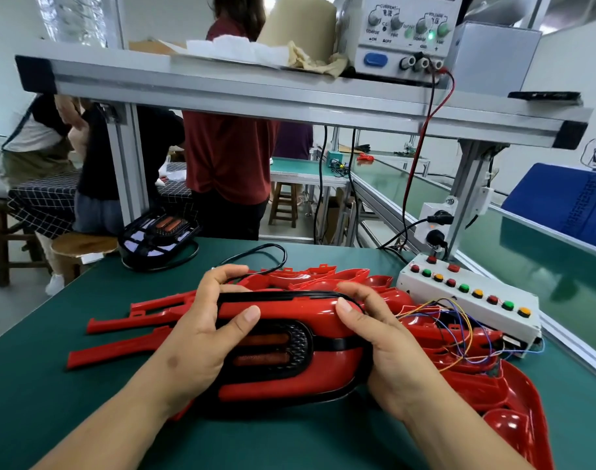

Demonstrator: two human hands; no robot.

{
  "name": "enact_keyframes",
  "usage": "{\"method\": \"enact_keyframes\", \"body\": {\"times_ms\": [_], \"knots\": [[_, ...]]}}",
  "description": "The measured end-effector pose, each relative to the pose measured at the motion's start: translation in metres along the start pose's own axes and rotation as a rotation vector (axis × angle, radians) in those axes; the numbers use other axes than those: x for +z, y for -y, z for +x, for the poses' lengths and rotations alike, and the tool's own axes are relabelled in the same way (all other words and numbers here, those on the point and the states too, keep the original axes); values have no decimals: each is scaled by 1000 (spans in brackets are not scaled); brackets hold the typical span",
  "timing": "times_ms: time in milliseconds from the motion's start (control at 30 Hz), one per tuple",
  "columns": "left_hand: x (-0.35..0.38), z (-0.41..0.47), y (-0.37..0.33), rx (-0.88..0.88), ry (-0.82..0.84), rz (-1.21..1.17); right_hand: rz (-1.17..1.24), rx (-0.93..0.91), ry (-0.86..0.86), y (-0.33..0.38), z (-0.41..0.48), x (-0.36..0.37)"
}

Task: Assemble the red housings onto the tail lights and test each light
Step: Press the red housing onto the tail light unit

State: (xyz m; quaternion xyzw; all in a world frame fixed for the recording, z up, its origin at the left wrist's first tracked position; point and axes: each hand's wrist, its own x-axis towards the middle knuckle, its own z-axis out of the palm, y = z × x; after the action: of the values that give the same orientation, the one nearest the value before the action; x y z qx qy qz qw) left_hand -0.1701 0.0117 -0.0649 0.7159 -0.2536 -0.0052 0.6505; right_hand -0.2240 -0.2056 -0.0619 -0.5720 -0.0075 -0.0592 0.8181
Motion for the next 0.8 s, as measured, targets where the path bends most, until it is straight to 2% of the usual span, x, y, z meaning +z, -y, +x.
{"method": "enact_keyframes", "body": {"times_ms": [233, 633, 733, 800], "knots": [[4, 2, 6, 118, -38, 165, -24, -218, -41, 0, 2, -2], [8, 5, 5, 342, -141, 346, -39, -280, -48, -5, 3, -3], [9, 4, 3, 382, -150, 348, -83, -341, -97, -5, 4, -2], [10, 3, 2, 392, -166, 340, -103, -308, -149, -6, 5, -2]]}}
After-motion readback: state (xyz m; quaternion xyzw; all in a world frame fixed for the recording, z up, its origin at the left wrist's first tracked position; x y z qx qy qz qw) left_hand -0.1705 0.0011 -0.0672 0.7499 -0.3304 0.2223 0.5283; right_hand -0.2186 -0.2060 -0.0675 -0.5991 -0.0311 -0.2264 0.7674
